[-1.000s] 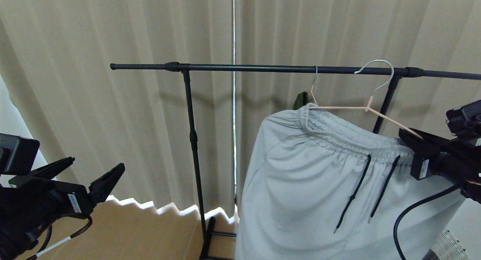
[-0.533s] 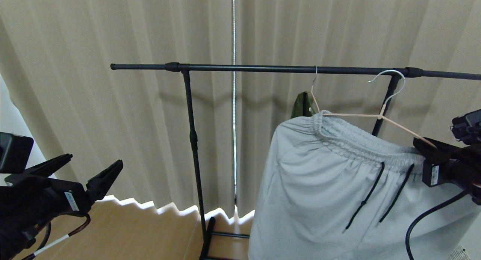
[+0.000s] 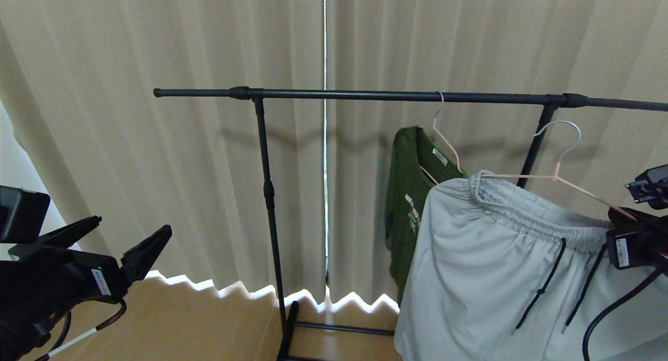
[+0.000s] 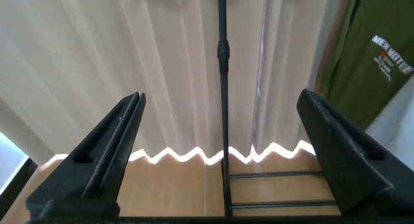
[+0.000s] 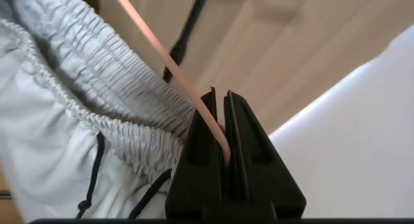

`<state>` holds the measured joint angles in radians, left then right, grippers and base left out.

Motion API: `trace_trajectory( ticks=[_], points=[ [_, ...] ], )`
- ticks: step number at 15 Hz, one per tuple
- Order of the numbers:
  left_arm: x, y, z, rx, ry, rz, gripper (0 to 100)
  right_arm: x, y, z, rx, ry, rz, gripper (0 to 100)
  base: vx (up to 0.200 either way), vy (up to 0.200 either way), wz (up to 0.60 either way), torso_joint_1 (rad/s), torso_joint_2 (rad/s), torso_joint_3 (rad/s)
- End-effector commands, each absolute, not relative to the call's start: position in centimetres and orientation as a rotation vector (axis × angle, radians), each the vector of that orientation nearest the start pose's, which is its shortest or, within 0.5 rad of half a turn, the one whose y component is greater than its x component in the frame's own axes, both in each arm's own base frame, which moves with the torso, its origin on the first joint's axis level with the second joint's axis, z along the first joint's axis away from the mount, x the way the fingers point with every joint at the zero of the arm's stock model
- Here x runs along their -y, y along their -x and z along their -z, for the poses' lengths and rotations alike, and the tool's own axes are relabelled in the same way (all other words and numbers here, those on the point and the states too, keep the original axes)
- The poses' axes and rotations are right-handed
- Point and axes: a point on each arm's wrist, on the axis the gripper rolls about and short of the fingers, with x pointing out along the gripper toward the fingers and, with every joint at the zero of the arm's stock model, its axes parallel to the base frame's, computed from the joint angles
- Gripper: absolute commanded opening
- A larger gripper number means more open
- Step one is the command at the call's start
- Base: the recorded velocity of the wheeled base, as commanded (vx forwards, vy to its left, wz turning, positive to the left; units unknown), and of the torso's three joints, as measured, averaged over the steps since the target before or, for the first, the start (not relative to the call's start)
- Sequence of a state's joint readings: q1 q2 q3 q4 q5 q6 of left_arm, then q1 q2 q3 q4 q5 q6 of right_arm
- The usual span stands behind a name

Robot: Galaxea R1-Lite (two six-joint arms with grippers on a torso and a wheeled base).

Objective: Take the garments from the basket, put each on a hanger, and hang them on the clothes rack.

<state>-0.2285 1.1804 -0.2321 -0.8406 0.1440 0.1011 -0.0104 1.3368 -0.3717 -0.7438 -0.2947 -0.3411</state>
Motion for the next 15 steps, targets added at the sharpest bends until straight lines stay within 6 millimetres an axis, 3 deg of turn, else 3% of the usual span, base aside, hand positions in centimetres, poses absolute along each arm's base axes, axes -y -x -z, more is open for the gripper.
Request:
trace_trajectory(
  ticks=[1, 6, 15],
  points=[
    [3.12, -14.82, -16.82, -0.104, -0.122, 0.09, 100, 0.98, -19.11, -16.74, -0.277, 0.371, 0.268, 0, 0.0, 0.0, 0.0, 0.0, 0.0, 0.0],
    [3.12, -14.82, -16.99, -0.097, -0.119, 0.089, 100, 0.86, -19.12, -16.75, -0.274, 0.371, 0.261, 0, 0.0, 0.0, 0.0, 0.0, 0.0, 0.0],
    [3.05, -14.84, -16.82, -0.105, -0.12, 0.085, 100, 0.44, -19.25, -16.67, -0.273, 0.375, 0.24, 0, 0.0, 0.178, 0.0, 0.004, 0.0, 0.003]
  ],
)
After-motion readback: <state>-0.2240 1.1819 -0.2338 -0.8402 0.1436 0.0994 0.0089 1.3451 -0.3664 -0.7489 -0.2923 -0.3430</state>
